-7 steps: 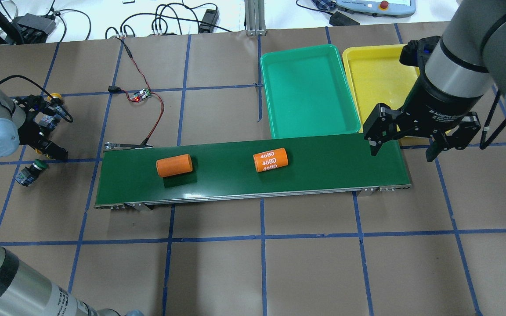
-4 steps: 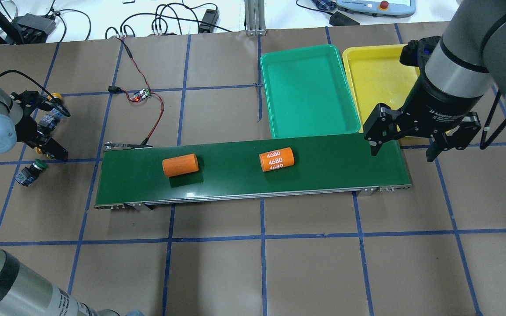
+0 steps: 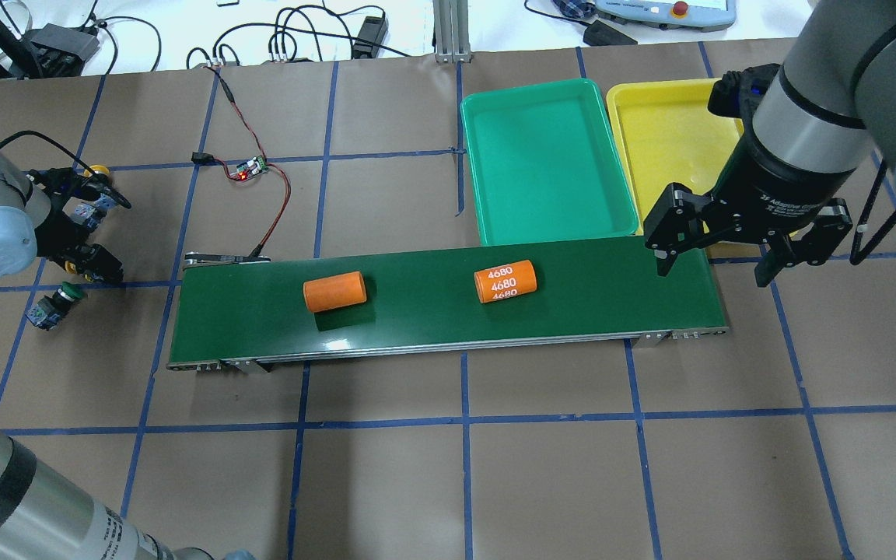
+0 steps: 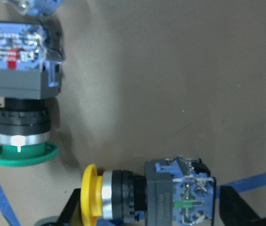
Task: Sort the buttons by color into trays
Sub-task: 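Grasp the yellow-capped push-button switch with the left gripper, then set the yellow-capped switch on the belt and open the left gripper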
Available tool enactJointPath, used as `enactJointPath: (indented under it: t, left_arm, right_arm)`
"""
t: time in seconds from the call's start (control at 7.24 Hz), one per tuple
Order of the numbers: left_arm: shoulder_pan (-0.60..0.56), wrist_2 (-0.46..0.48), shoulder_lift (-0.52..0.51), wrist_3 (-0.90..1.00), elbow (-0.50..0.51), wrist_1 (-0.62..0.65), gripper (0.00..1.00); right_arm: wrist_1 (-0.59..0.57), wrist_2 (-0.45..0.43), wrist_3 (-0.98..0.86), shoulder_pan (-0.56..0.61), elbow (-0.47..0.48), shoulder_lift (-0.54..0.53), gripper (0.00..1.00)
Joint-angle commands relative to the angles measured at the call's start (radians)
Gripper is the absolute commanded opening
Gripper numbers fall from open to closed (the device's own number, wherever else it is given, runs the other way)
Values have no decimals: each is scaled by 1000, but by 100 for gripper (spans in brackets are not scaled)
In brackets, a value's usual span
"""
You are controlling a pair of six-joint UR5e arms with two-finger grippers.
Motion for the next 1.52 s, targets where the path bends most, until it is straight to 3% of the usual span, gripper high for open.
enactJointPath:
  t: [0.0,0.14,0.41,0.55,0.97,1.38]
  left_arm:
    - [-13,0,35,-5,0,-41,26]
    - [-15,-26,58,-34,0,-101,14]
    - [-21,-151,195,-179,-11,-314,13]
    - [-53,-155,252,-289,-20,-335,13]
    - [-239,-155,352,-655,-129,-332,11]
    - [-354,-154,382,-756,-236,-234,13]
  right_arm:
    - [2,-2,0,0,2,-3,100]
    - [3,-2,0,0,5,-5,100]
    - [5,-2,0,0,9,-8,100]
    - [6,-2,0,0,9,-8,100]
    - [5,0,0,0,9,-8,100]
    - [6,0,-2,0,6,-8,100]
